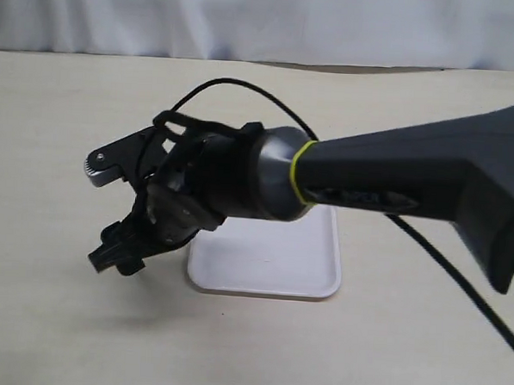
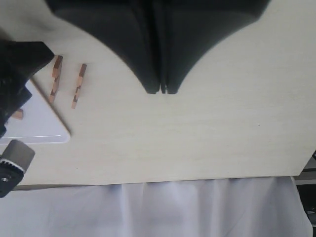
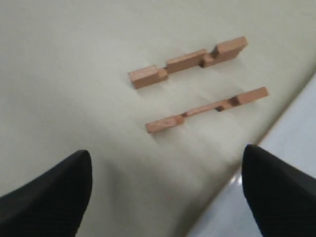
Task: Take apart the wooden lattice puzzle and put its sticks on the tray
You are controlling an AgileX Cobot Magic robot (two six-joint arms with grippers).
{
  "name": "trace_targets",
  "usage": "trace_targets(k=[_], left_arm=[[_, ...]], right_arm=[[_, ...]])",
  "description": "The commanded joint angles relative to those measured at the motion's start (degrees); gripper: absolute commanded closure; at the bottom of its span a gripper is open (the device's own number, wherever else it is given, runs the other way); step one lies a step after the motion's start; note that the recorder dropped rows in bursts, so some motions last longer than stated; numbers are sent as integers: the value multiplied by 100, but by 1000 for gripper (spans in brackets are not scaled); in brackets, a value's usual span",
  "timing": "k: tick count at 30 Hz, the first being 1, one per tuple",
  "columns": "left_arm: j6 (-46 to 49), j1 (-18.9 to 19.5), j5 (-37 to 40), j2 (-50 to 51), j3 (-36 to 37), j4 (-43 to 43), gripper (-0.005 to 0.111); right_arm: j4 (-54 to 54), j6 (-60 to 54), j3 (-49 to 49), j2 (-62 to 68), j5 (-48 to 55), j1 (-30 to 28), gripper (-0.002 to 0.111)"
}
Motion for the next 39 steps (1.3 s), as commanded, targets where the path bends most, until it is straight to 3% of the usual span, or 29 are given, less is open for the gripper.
trace_targets(k=[1,3,6,13,18,24,26,31,36,39], left_arm=[[-6,2,-48,-5,10,13,107],[-6,2,-48,-5,10,13,107],[-6,2,-48,-5,10,13,107],[-6,2,-48,-5,10,13,107],[-6,2,-48,-5,10,13,107],[-6,2,-48,-5,10,13,107],[-6,2,-48,-5,10,13,107],[-6,2,-48,-5,10,13,107],[-6,2,-48,-5,10,13,107],[-6,2,-48,-5,10,13,107]], right_arm=[[-1044,916,-177,217,-40,259,31],[-1992,1783,-177,317,11,286,31],[-2348,2133,-177,457,-14,286,31],[-2388,2311,-177,516,-309,286,31],[-2412,2519,-177,526,-322,275,45],[-2583,3005,-177,531,-288,224,49],[-2689,3174,-177,531,-191,210,56],[-2923,3383,-177,581,229,201,90],[-2963,3383,-177,591,348,197,103],[-3090,3432,-177,591,447,197,104]])
